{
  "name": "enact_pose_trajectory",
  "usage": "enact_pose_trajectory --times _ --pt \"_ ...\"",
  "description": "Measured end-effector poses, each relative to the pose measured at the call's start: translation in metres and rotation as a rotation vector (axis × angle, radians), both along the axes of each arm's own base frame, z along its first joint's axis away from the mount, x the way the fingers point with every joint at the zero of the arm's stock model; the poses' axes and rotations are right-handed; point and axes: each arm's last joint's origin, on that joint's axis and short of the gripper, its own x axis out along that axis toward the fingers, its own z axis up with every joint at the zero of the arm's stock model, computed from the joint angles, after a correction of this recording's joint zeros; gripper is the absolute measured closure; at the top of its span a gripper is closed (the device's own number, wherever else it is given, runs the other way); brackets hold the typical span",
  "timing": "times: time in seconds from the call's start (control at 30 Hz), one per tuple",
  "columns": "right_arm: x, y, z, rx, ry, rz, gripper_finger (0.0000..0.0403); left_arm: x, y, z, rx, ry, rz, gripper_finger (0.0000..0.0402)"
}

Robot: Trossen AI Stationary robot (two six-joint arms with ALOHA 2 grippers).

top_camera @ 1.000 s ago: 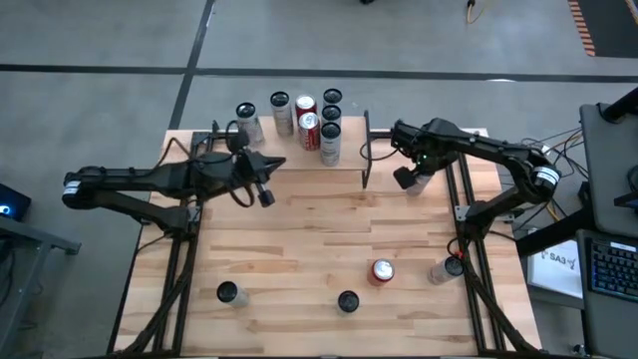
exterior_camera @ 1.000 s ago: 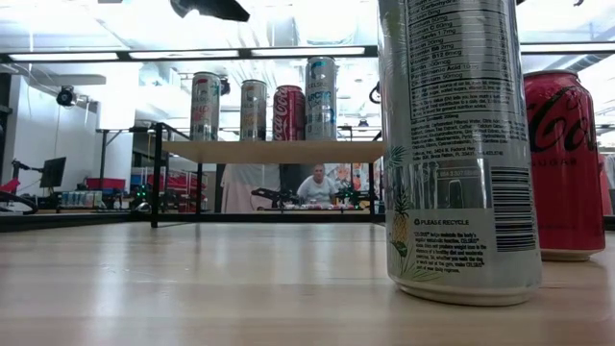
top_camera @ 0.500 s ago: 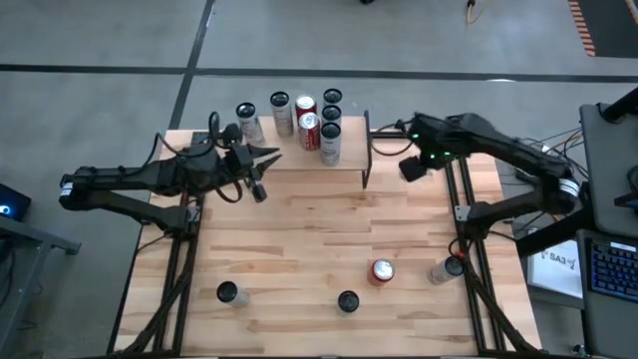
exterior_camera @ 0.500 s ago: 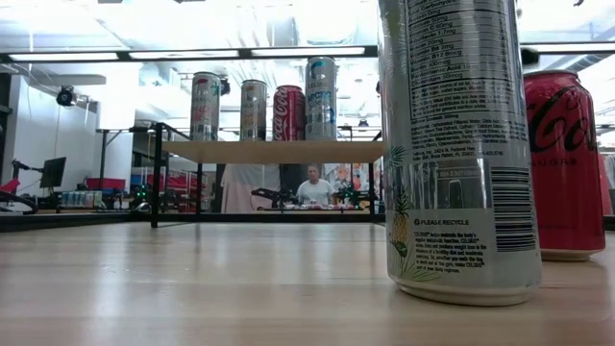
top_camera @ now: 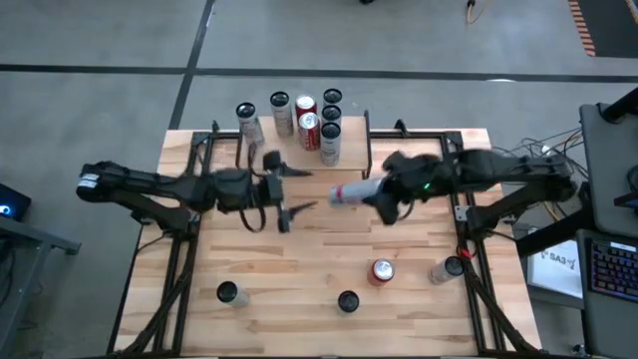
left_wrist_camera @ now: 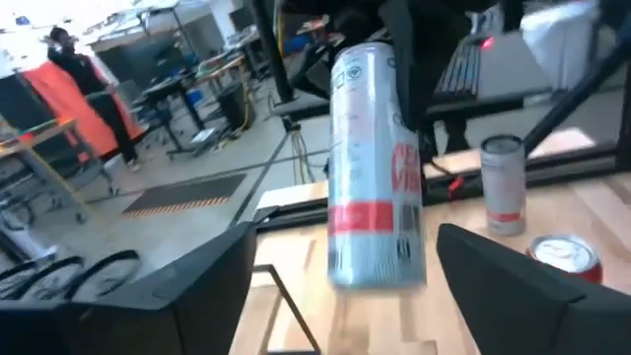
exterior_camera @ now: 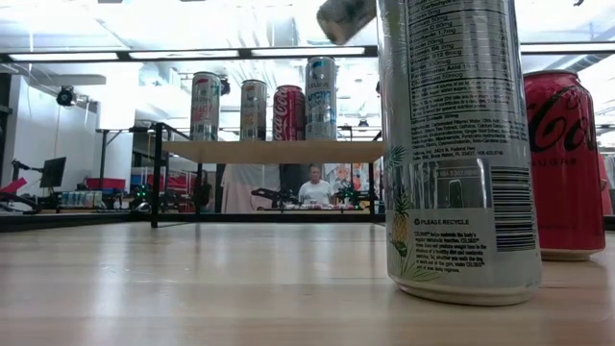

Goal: Place canned beverage on shelf
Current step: Put the white soda can aligned with the other white soda can on the shelf

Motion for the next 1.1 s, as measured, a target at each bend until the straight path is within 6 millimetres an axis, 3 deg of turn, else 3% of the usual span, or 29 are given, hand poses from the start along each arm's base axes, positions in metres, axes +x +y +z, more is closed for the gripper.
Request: enact_pose_trajectory --times 0.27,0.57,0.77,0.93,1.1 --pt "0.055 0.016 -0.011 -0.058 0.039 0.033 0.0164 0.029 -0.03 -0.009 0.026 0.142 0.035 0.0104" --pt "0.098 0.022 -0.008 -0.106 0.106 0.078 0.0164 0.053 -0.039 -0.027 0.01 0.266 0.138 0.0106" --pt "0.118 0.025 -0.004 -0.142 0.118 0.109 0.0164 0.052 -0.044 -0.034 0.021 0.273 0.221 0.0111" --pt "0.124 0.026 -0.002 -0.191 0.128 0.155 0.0164 0.048 -0.05 -0.033 0.058 0.266 0.274 0.0173" --pt "0.124 0.025 0.004 -0.216 0.107 0.173 0.0147 0.041 -0.048 -0.03 0.06 0.273 0.283 0.018"
